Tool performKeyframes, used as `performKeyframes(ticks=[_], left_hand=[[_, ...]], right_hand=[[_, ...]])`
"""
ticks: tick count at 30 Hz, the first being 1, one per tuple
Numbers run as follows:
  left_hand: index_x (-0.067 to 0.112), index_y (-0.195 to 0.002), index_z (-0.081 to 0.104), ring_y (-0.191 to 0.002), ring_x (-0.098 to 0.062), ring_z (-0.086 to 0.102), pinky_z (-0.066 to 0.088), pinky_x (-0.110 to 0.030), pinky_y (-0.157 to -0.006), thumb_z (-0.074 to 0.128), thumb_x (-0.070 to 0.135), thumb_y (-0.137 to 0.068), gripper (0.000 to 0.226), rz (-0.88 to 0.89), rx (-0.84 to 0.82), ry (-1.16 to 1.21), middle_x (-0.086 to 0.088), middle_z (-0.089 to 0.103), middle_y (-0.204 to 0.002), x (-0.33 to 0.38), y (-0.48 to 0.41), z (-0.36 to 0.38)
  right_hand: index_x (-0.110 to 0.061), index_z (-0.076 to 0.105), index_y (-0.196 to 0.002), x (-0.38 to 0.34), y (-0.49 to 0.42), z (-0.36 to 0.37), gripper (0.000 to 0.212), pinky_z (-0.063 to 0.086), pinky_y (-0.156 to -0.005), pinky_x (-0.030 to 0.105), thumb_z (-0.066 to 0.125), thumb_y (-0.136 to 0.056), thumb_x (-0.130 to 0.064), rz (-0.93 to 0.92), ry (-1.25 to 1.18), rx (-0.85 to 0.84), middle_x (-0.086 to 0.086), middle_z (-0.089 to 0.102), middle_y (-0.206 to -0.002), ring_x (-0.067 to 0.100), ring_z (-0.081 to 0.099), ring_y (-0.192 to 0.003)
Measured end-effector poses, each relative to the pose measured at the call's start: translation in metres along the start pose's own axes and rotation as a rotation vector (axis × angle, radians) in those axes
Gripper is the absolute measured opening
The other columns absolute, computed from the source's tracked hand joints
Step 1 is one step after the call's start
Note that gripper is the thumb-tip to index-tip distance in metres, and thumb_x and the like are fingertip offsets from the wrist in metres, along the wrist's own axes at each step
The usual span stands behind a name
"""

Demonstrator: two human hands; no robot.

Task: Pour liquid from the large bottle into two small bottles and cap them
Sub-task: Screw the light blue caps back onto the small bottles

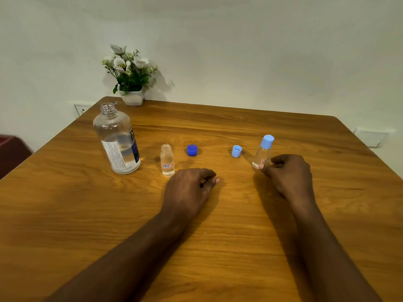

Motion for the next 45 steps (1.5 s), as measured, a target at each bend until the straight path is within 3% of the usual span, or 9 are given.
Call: performKeyframes(ticks=[2, 6, 12, 16, 24, 29, 35, 42, 45], left_hand=[[0.026, -0.101, 0.074, -0.082, -0.008, 0.066, 0.054, -0.037, -0.075, 0.063, 0.035, -0.089, 0.019, 0.007, 0.029, 0.004, 0.008, 0.074, -0.094, -0.001, 0.005, -0.005], [0.024, -0.1, 0.074, -0.079, -0.005, 0.064, 0.054, -0.036, -0.072, 0.058, 0.042, -0.09, 0.026, -0.043, 0.089, 0.015, 0.008, 0.074, -0.089, -0.011, 0.016, -0.022], [0.022, -0.083, 0.071, -0.065, -0.008, 0.06, 0.049, -0.033, -0.058, 0.062, 0.045, -0.087, 0.025, -0.163, 0.282, 0.005, 0.008, 0.067, -0.073, -0.039, 0.026, -0.05], [0.023, -0.091, 0.061, -0.075, -0.009, 0.056, 0.046, -0.032, -0.061, 0.07, 0.038, -0.081, 0.02, -0.251, 0.336, 0.035, 0.006, 0.059, -0.083, -0.052, 0.021, -0.058], [0.02, -0.135, 0.043, -0.109, -0.011, 0.05, 0.041, -0.028, -0.082, 0.073, 0.044, -0.077, 0.069, -0.316, 0.208, -0.03, 0.001, 0.051, -0.131, -0.061, 0.005, -0.056], [0.017, -0.131, 0.052, -0.114, -0.017, 0.056, 0.047, -0.034, -0.092, 0.074, 0.046, -0.076, 0.066, -0.311, 0.157, -0.046, 0.0, 0.06, -0.126, -0.063, -0.003, -0.056], [0.019, -0.112, 0.065, -0.098, -0.014, 0.062, 0.052, -0.037, -0.083, 0.076, 0.041, -0.075, 0.044, -0.26, 0.168, -0.052, 0.003, 0.069, -0.107, -0.057, -0.007, -0.053], [0.018, -0.118, 0.065, -0.099, -0.013, 0.061, 0.05, -0.032, -0.081, 0.071, 0.029, -0.082, 0.038, -0.147, 0.172, -0.036, 0.001, 0.069, -0.111, -0.048, -0.012, -0.047], [0.02, -0.116, 0.065, -0.095, -0.014, 0.061, 0.05, -0.038, -0.082, 0.07, 0.029, -0.081, 0.036, -0.104, 0.17, -0.031, 0.0, 0.069, -0.108, -0.047, -0.012, -0.043]], right_hand=[[-0.012, 0.075, -0.085, 0.002, 0.007, -0.004, 0.018, 0.054, -0.073, 0.041, 0.071, -0.082, -0.03, -0.004, 0.044, 0.001, 0.011, 0.074, -0.084, 0.034, 0.067, -0.084], [-0.011, 0.068, -0.064, -0.009, 0.03, 0.004, 0.043, 0.053, -0.063, 0.043, 0.062, -0.087, -0.047, -0.083, 0.066, -0.063, 0.007, 0.068, -0.063, 0.032, 0.064, -0.067], [-0.008, 0.067, -0.107, -0.045, 0.031, 0.037, 0.042, 0.052, -0.079, 0.04, 0.06, -0.089, -0.045, -0.14, 0.132, -0.019, 0.014, 0.07, -0.105, 0.034, 0.064, -0.098], [-0.006, 0.063, -0.101, -0.059, 0.021, 0.051, 0.028, 0.048, -0.077, 0.039, 0.056, -0.093, -0.033, -0.068, 0.166, 0.01, 0.015, 0.066, -0.105, 0.037, 0.062, -0.1], [-0.009, 0.065, -0.101, -0.076, 0.007, 0.07, 0.022, 0.049, -0.073, 0.037, 0.057, -0.092, -0.026, -0.071, 0.144, 0.064, 0.013, 0.068, -0.103, 0.033, 0.063, -0.095], [-0.015, 0.068, -0.092, -0.085, 0.026, 0.076, 0.024, 0.05, -0.068, 0.034, 0.065, -0.084, -0.038, -0.236, 0.031, -0.038, 0.004, 0.071, -0.092, 0.026, 0.065, -0.087], [-0.016, 0.067, -0.091, -0.086, 0.037, 0.068, 0.014, 0.055, -0.065, 0.036, 0.073, -0.079, -0.017, -0.377, -0.194, -0.19, -0.005, 0.069, -0.091, 0.014, 0.065, -0.077], [-0.022, 0.057, -0.133, -0.089, 0.038, 0.059, 0.042, 0.058, -0.069, 0.046, 0.064, -0.091, -0.024, -0.52, -0.338, -0.305, -0.007, 0.06, -0.102, 0.014, 0.059, -0.085], [-0.031, 0.052, -0.131, -0.092, 0.038, 0.048, 0.049, 0.058, -0.07, 0.038, 0.07, -0.086, -0.025, -0.513, -0.399, -0.317, -0.016, 0.062, -0.094, 0.009, 0.063, -0.084]])
Point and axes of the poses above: each hand's wrist, its own y-axis away from the middle knuckle, its own z-axis out of the palm, x = y × z, the point moved 3 cm from there along -y, towards the middle knuckle
